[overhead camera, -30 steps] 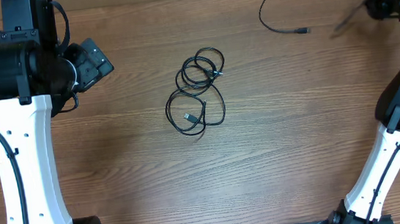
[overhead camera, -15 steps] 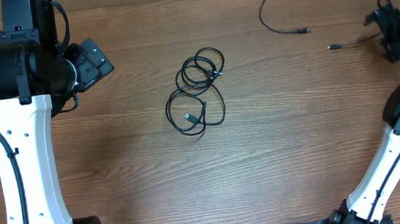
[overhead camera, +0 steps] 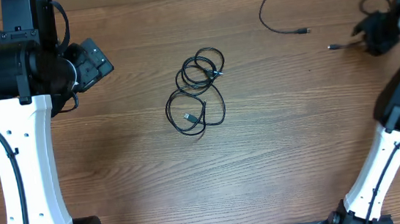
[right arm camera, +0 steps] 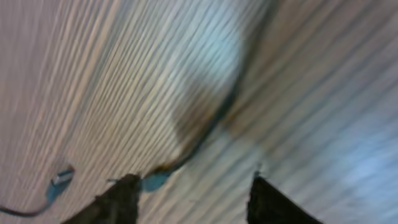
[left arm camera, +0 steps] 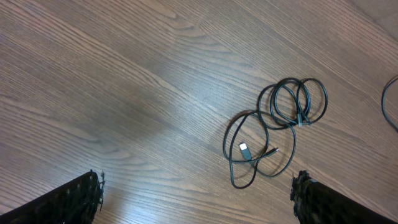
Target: Untangle cables
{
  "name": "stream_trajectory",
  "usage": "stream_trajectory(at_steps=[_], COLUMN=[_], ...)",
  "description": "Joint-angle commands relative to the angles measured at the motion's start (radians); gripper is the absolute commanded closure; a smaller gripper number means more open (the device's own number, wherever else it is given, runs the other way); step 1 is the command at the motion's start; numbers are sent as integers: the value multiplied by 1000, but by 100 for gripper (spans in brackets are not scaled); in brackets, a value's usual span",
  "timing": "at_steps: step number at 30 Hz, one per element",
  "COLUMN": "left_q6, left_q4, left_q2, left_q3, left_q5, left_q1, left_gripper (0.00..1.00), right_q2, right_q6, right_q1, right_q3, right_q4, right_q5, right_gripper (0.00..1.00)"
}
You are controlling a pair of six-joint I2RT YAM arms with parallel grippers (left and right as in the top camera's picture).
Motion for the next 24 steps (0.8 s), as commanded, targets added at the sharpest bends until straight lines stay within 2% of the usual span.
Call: stream_trajectory(at_steps=[1, 9, 24], left_q6=[10, 9, 10], left_q4=[4, 4, 5], left_q2=[5, 5, 5], left_q3=[-5, -5, -5], left_q5=[1, 1, 1], left_q1=[2, 2, 2], left_gripper=[0, 0, 0], right_q2=[-4, -4, -3], right_q6=[-3, 106, 129], right_q1=[60, 125, 127], right_q3=[-32, -91, -140], right_q4=[2, 24, 40], right_q5=[49, 129, 156], right_gripper=[53, 83, 96])
